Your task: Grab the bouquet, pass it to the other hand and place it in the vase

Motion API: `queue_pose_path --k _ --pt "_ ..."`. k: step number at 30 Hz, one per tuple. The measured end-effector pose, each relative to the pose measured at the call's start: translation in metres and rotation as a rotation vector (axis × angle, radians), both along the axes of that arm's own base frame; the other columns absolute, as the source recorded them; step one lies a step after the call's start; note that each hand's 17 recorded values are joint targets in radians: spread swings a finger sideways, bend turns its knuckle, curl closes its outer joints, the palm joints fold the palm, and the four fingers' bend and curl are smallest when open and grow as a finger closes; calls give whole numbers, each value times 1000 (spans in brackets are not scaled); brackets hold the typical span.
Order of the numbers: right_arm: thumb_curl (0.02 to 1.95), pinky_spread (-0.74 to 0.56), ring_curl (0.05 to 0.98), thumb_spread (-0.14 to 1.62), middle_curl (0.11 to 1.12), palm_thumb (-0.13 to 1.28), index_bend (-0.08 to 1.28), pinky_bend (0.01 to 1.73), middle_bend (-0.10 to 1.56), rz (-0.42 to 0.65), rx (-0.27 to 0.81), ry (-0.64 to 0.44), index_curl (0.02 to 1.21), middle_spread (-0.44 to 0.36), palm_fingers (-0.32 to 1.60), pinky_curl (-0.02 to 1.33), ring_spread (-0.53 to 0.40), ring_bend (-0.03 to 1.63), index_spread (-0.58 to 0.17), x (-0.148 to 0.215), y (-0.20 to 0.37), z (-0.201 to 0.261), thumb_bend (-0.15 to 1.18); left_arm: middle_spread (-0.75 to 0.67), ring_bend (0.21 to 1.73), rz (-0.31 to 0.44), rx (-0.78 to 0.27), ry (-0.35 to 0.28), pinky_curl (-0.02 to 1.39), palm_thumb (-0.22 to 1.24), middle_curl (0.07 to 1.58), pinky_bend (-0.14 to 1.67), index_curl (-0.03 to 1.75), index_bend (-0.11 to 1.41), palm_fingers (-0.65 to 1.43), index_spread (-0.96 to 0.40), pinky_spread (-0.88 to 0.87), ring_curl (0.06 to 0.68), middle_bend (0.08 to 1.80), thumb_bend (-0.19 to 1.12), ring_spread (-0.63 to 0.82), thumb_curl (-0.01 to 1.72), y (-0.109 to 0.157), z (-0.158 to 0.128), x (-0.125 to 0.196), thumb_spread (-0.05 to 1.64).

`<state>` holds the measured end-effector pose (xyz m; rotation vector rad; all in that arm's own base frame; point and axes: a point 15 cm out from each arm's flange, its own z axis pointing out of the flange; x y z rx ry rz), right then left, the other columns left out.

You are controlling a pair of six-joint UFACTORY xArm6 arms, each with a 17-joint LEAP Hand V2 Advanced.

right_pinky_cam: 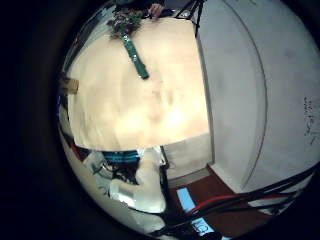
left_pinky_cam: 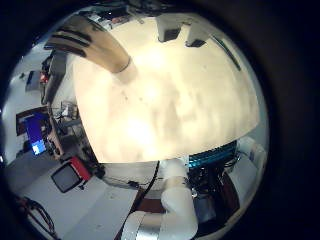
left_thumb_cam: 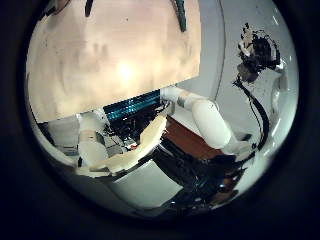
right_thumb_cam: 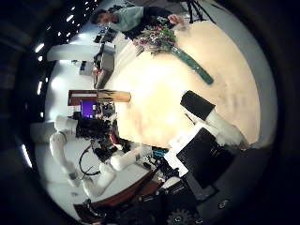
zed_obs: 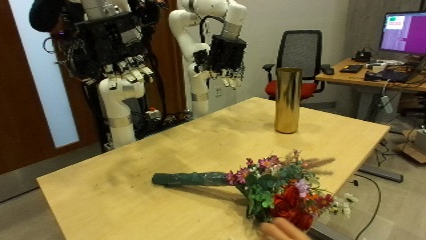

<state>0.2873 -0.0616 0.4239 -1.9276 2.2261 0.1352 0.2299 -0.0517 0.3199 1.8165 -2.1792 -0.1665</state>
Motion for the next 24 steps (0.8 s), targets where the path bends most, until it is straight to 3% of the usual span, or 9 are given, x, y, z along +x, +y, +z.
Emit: queue_pose_path --k 11,12,16,24 --pt "386 332 192 1021 338 754 165 255 238 17 33 47 287 17 386 279 90 417 -280 6 24 -18 -25 269 537 0 -14 8 319 328 338 251 309 162 206 165 457 184 198 -35 406 313 3 -4 -3 833" --pt "373 290 201 1039 347 711 145 315 274 19 51 69 266 21 441 281 38 509 -250 9 27 -26 -30 271 543 -17 -13 3 317 329 345 262 305 165 204 166 458 181 200 -34 412 313 0 -3 -3 835" --pt "366 283 206 1046 353 687 144 333 295 0 80 99 258 24 443 283 30 543 -236 17 30 -35 -31 280 572 -49 -16 -10 313 329 346 256 300 158 225 171 463 186 208 -34 425 313 -3 0 -1 836" --pt "356 243 212 1057 368 647 154 379 341 -96 124 218 252 14 463 281 -5 612 -231 63 18 -70 -27 283 570 -109 -39 -30 314 316 348 264 302 166 225 169 459 182 212 -38 404 309 -13 1 6 839"
